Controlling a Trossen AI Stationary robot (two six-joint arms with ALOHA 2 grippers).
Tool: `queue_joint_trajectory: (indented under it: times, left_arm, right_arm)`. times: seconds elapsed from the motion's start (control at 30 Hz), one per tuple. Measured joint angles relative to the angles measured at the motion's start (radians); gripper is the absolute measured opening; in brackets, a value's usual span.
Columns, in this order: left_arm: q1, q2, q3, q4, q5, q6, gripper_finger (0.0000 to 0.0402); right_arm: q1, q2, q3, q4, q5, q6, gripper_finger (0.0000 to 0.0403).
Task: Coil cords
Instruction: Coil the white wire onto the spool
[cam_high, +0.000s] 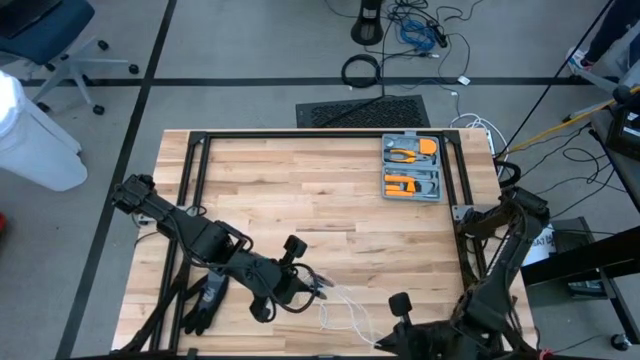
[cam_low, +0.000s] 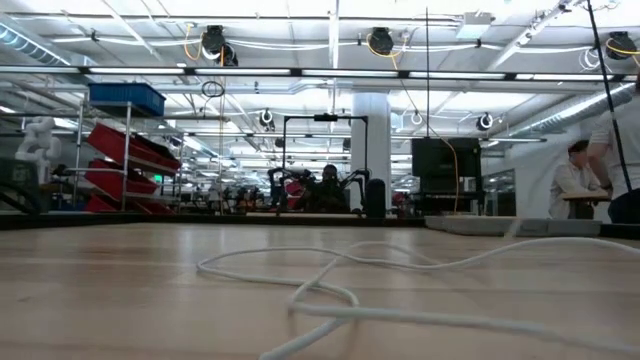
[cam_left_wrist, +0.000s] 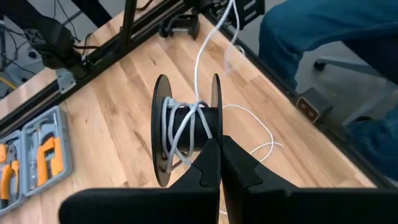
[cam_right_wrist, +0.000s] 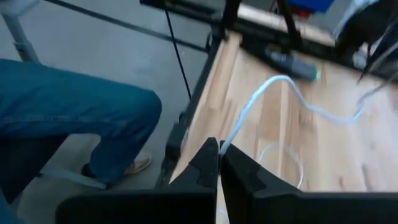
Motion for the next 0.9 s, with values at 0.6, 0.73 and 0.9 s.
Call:
queue_joint_trajectory:
  times: [0.6, 0.73, 0.9]
  left_arm:
    - [0.022, 0.076, -0.001, 0.087, 0.178, 0.079, 0.0000]
    - [0.035, 0.090, -0.001, 0.117, 0.295, 0.084, 0.0000]
    - [0.031, 0.107, -0.001, 0.185, 0.421, 0.185, 0.0000]
  right_arm:
    - [-0.063, 0.000, 0.235, 0.010, 0.063, -0.430, 0.0000]
    - [-0.101, 0.000, 0.235, 0.009, 0.060, -0.480, 0.0000]
    - [-0.158, 0.000, 0.235, 0.008, 0.059, -0.511, 0.0000]
